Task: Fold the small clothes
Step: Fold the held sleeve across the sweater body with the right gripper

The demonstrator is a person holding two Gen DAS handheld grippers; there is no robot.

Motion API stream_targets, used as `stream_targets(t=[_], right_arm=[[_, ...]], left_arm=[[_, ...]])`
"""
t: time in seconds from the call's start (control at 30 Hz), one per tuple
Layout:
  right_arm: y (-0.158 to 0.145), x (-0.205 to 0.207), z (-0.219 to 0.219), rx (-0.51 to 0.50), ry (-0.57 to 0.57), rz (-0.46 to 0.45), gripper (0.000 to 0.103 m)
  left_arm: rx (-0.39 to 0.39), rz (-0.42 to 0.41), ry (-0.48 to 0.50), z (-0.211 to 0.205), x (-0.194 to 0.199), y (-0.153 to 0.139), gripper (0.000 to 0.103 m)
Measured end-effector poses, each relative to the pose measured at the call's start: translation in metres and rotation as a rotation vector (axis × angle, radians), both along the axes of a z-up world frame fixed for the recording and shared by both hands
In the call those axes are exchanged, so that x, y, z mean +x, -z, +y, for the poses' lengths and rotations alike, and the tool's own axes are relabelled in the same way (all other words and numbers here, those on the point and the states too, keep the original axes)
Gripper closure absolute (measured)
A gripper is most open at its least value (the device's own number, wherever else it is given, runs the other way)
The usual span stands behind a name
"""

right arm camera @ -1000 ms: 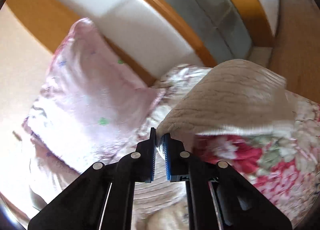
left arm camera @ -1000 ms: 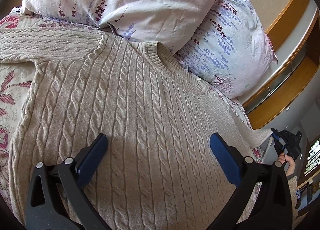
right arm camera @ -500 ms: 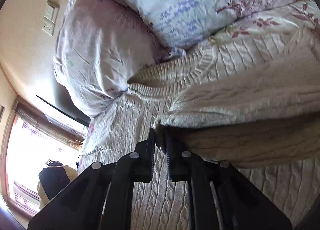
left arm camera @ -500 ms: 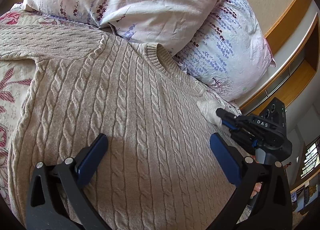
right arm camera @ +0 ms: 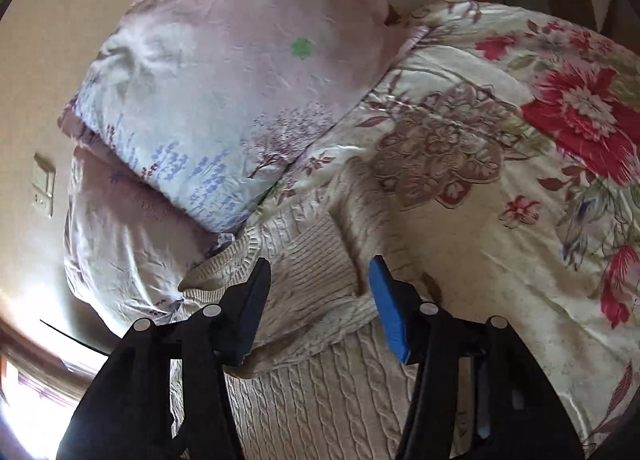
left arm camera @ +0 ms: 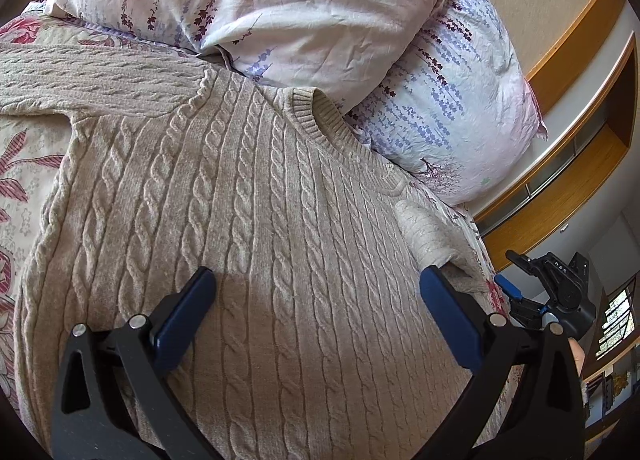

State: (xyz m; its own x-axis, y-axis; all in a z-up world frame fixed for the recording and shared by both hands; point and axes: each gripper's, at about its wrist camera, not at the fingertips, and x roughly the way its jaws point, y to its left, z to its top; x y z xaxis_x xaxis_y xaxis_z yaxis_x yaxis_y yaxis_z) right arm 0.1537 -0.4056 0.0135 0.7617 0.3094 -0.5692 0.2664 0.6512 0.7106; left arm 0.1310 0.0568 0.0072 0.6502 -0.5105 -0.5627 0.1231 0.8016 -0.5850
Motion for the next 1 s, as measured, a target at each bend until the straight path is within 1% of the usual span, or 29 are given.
stream_targets(t=[0.07, 0.17, 0.27, 0.33, 0.4, 0.5, 0.53, 0.57, 0.6, 0.63, 0.7, 0.77, 0.9, 1.0], right_arm=[[0.005, 0.003, 0.002, 0.023, -0.02, -0.001, 0.056], [0.003, 0.01, 0.019, 0.022, -0.085, -0.004, 0.056], [0.008, 0.015, 0.037, 0.059, -0.169, 0.046, 0.056], [0.012, 0.019, 0.051, 0.063, -0.211, 0.088, 0.056], [0.017, 0.024, 0.06, 0.049, -0.22, 0.11, 0.056], [0.023, 0.032, 0.063, 0.036, -0.189, 0.134, 0.056], [0.025, 0.033, 0.063, 0.029, -0.172, 0.135, 0.059], [0.027, 0.035, 0.062, 0.014, -0.152, 0.133, 0.066], [0.027, 0.037, 0.062, -0.006, -0.135, 0.126, 0.081], [0.025, 0.039, 0.063, -0.028, -0.122, 0.11, 0.089], [0.016, 0.042, 0.069, -0.065, -0.116, 0.054, 0.093], [-0.002, 0.048, 0.084, -0.092, -0.148, -0.019, 0.093], [-0.037, 0.067, 0.142, -0.106, -0.299, -0.161, 0.094], [-0.045, 0.084, 0.202, -0.099, -0.463, -0.216, 0.094]], left_arm=[[0.002, 0.001, -0.001, 0.0, 0.0, 0.0, 0.002], [0.001, 0.001, 0.0, 0.0, 0.0, 0.0, 0.002], [0.001, 0.001, -0.001, 0.0, 0.0, 0.0, 0.002], [0.001, 0.001, 0.0, 0.0, 0.0, 0.0, 0.002], [0.0, 0.001, 0.0, 0.0, 0.0, 0.0, 0.002], [-0.002, 0.0, -0.001, 0.001, -0.001, 0.0, 0.002], [-0.003, 0.0, -0.001, 0.001, -0.001, -0.001, 0.002], [-0.004, 0.0, -0.001, 0.001, -0.001, -0.001, 0.002], [-0.005, 0.0, -0.002, 0.0, -0.002, -0.002, 0.002], [-0.005, 0.0, -0.001, 0.0, -0.002, -0.002, 0.002], [-0.005, 0.0, -0.001, 0.001, -0.002, -0.001, 0.002], [-0.005, 0.0, -0.001, 0.001, -0.002, -0.001, 0.002], [-0.012, -0.002, 0.002, 0.002, -0.002, -0.002, 0.002], [-0.028, -0.008, 0.006, 0.004, -0.003, -0.003, 0.002]])
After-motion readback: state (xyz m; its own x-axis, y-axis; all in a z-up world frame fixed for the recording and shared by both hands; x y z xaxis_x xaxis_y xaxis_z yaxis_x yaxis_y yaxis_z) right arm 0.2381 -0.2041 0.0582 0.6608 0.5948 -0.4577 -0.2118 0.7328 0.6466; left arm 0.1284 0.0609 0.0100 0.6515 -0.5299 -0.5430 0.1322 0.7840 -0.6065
